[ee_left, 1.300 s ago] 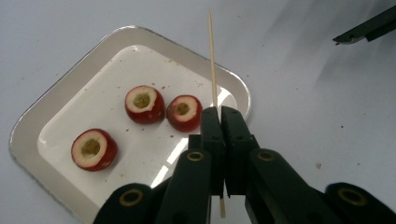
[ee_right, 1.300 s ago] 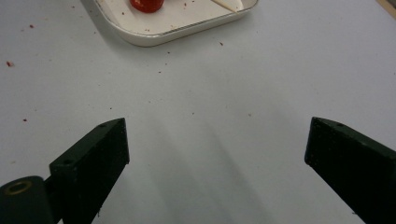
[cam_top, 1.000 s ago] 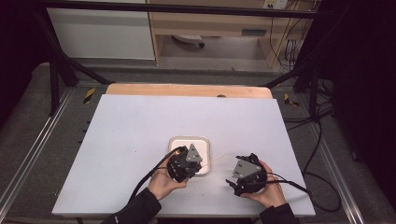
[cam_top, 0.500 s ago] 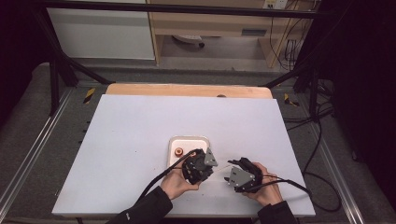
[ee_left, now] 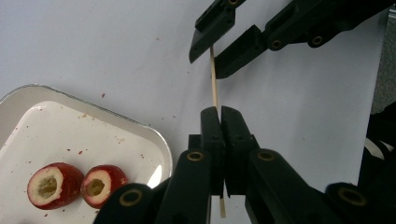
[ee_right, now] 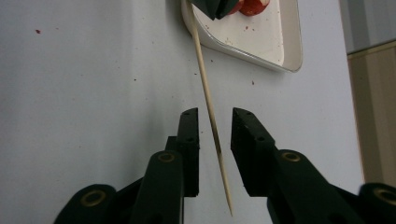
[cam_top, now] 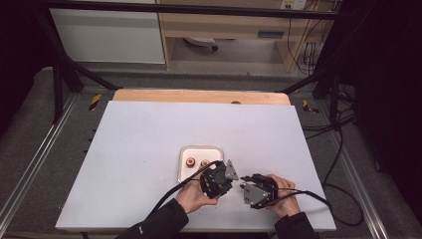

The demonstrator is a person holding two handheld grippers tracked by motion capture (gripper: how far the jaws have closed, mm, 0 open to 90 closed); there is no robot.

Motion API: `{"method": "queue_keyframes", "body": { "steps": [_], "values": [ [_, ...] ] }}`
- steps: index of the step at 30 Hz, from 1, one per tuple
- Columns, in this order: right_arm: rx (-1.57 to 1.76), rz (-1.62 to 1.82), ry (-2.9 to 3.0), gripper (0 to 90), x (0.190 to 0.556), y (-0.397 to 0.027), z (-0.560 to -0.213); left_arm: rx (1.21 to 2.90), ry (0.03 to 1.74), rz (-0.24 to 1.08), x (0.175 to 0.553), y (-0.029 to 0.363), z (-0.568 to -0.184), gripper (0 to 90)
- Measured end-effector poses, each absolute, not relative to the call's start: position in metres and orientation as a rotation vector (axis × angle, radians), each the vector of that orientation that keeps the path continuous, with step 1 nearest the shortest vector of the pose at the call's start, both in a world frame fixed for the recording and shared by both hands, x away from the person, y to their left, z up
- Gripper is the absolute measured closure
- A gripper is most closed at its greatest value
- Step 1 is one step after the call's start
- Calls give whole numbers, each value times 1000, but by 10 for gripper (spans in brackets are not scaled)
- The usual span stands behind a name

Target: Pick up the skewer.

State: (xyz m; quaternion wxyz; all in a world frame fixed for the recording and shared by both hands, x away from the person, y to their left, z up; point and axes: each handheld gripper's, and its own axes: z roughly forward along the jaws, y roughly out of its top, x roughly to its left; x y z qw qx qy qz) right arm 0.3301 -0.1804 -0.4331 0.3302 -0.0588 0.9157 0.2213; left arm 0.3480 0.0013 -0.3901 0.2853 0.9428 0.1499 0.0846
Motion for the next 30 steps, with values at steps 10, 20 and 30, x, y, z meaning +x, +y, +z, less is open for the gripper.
{"method": "queue_keyframes", "body": {
  "steps": [10,20,30],
  "values": [
    [-248,512,2388,868,330,-180,-436,2531,392,221,348,1,-391,887],
    [-326,424,2357,890,327,-176,-434,2550,440,193,355,5,-388,834],
    [-431,307,2304,890,327,-166,-433,2712,518,72,372,-4,-392,745]
  ]
}}
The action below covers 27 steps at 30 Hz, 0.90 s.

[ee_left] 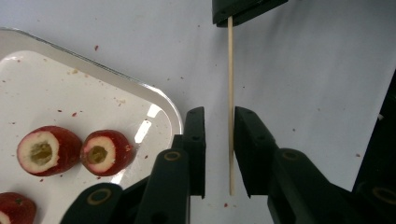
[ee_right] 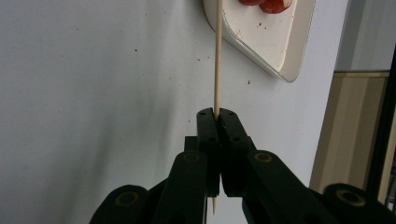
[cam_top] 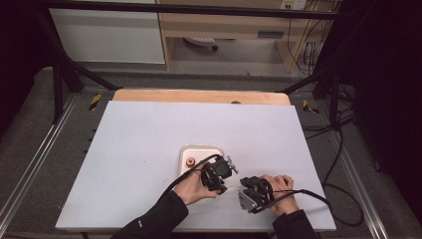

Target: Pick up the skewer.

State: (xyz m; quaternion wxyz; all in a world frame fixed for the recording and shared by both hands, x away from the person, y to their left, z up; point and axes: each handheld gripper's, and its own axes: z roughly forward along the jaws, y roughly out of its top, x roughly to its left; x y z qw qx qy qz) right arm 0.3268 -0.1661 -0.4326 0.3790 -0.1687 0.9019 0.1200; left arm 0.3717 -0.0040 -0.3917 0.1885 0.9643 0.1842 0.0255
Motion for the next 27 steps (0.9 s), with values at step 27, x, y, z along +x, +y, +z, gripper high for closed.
{"method": "queue_keyframes", "body": {
  "steps": [27],
  "values": [
    [-216,438,2327,609,330,-167,-425,2745,479,206,363,2,-400,887]
  ]
}}
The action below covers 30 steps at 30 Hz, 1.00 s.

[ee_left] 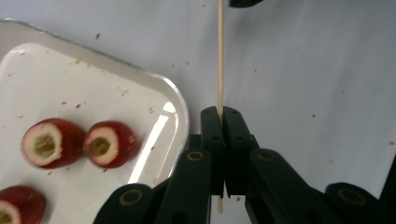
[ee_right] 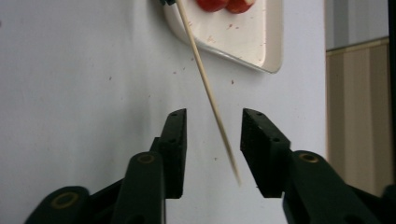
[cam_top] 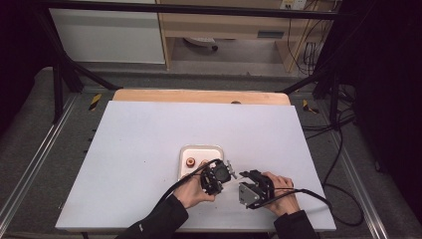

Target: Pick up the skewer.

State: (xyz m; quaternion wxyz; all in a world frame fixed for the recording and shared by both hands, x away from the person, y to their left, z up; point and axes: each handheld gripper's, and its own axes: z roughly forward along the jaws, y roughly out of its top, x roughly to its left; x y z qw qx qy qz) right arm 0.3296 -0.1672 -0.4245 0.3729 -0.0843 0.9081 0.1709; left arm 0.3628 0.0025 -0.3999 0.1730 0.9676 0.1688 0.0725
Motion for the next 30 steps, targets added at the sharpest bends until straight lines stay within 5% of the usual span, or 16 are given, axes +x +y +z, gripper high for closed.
{"method": "queue_keyframes", "body": {
  "steps": [9,30],
  "values": [
    [269,759,2385,353,335,-190,-417,2650,562,219,359,36,-401,887],
    [926,977,2476,72,358,-206,-423,2180,839,280,336,107,-407,886]
  ]
}}
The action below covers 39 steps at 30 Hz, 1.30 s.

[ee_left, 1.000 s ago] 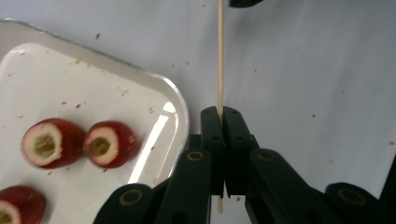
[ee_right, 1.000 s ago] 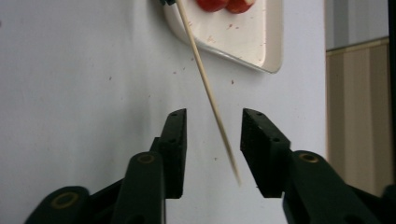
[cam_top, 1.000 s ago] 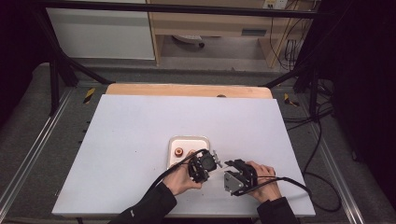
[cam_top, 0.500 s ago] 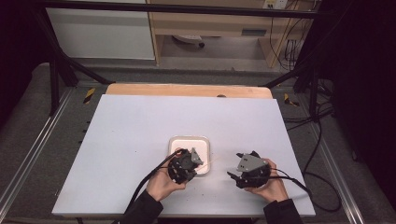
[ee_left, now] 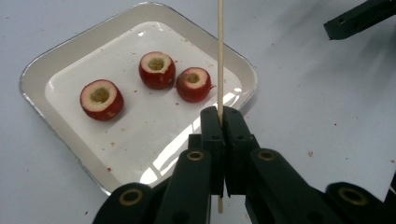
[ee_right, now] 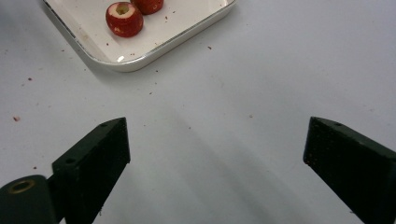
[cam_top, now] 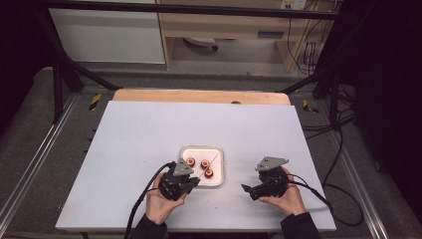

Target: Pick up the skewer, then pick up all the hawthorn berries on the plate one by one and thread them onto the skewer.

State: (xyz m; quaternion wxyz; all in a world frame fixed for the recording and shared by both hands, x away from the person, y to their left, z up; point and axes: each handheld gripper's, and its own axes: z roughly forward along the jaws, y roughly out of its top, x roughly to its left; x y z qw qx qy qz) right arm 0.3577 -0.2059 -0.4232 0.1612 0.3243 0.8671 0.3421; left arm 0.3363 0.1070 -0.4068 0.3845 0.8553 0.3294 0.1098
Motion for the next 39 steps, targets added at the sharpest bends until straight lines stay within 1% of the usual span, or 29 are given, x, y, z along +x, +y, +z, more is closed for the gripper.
{"method": "queue_keyframes", "body": {
  "steps": [7,14,21,32,39],
  "values": [
    [1023,1026,2491,21,362,-203,-420,2071,880,287,330,126,-418,886],
    [1095,1031,2506,17,369,-190,-413,2005,889,298,326,143,-424,886],
    [1120,984,2528,16,377,-170,-408,1973,911,283,323,154,-433,886],
    [1130,972,2533,16,388,-141,-398,1957,893,288,322,160,-434,886],
    [1158,934,2542,23,397,-121,-397,1955,920,279,319,166,-436,886]
  ]
}}
